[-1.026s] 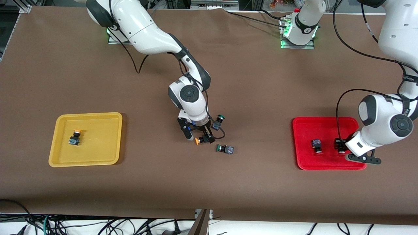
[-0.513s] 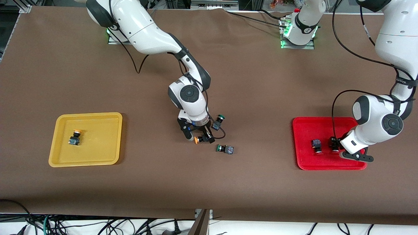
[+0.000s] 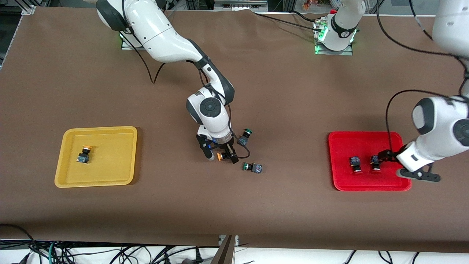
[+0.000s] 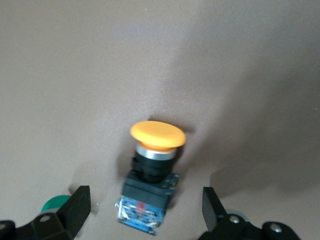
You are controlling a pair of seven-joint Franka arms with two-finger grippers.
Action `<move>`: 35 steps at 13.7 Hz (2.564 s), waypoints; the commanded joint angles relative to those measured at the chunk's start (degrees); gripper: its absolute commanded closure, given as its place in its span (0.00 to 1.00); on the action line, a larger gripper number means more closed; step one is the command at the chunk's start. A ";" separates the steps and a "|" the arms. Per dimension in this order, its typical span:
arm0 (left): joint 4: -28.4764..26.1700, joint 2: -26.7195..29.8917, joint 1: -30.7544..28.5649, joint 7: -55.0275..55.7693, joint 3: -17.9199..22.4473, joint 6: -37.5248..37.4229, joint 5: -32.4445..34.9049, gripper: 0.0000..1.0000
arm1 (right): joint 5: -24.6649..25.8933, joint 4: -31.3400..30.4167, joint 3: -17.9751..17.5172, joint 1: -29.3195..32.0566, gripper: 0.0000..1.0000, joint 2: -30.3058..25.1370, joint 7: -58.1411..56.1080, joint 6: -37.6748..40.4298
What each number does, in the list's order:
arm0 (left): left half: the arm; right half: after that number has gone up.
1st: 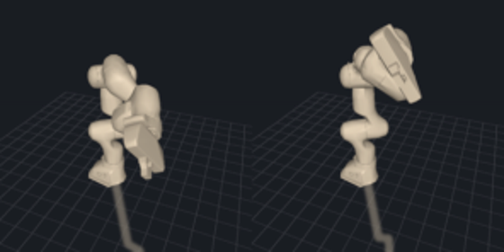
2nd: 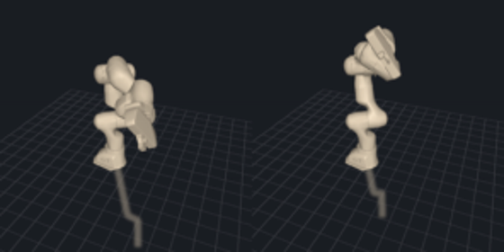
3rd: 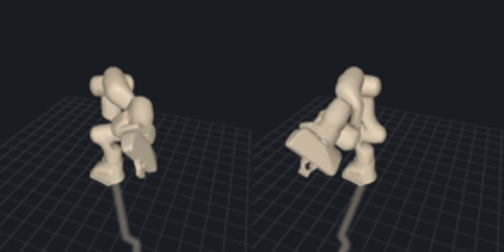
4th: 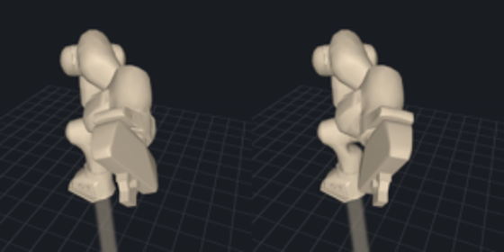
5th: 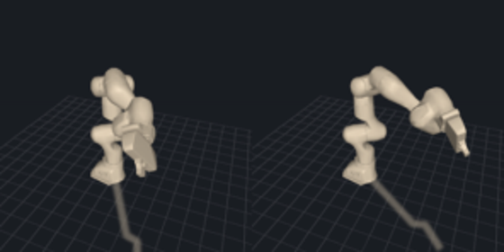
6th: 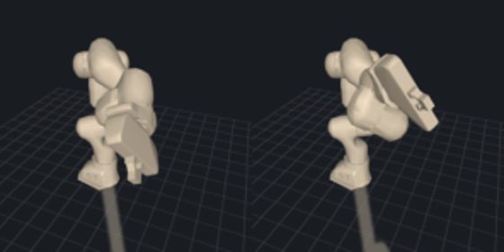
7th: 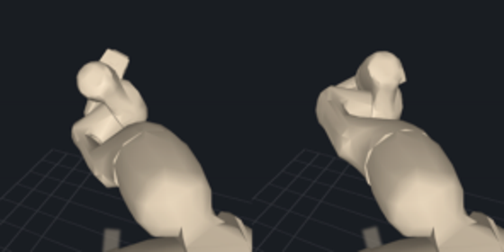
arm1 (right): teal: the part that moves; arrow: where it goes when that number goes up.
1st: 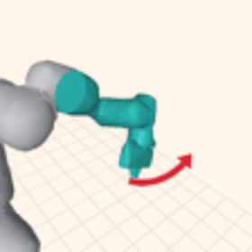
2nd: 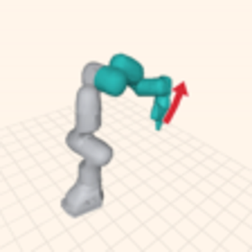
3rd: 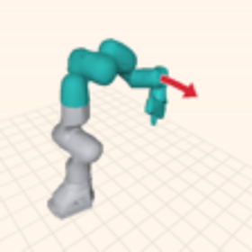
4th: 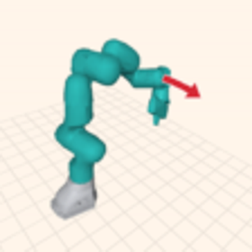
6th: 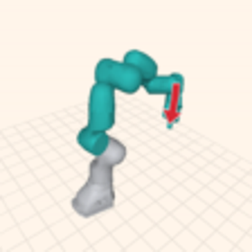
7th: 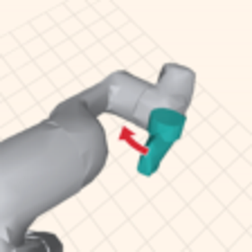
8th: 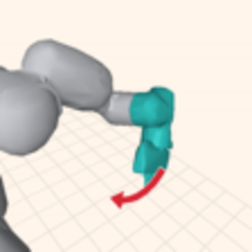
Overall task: Place red and yellow buttons in trays
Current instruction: 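Place the red button in the red tray while the right gripper grasps yellow, then raise the left gripper away while the right gripper carries yellow to the tray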
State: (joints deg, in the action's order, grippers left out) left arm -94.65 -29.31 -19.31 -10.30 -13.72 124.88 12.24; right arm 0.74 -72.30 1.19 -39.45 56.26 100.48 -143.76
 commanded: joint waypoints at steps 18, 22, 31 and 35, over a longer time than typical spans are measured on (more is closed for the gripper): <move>-3.18 26.84 19.01 9.07 13.51 -23.01 -12.33 0.00 | -0.22 0.59 0.56 12.27 1.00 -9.23 -47.86 26.57; -2.56 27.99 21.42 9.43 15.66 -24.42 -12.42 0.00 | -0.04 -1.42 0.91 20.80 1.00 -12.66 -68.01 35.12; -2.65 30.45 21.07 9.43 15.48 -25.65 -14.00 0.00 | -0.48 -12.50 10.76 27.76 1.00 -17.24 -98.89 32.32; -2.12 30.28 20.89 9.69 15.57 -25.48 -14.00 0.00 | -2.24 -17.95 10.76 29.08 1.00 -17.15 -101.98 26.70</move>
State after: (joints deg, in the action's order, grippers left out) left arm -96.48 0.11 1.21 -0.79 1.24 99.94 -0.27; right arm -0.39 -85.83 12.29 -10.62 41.26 0.17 -114.59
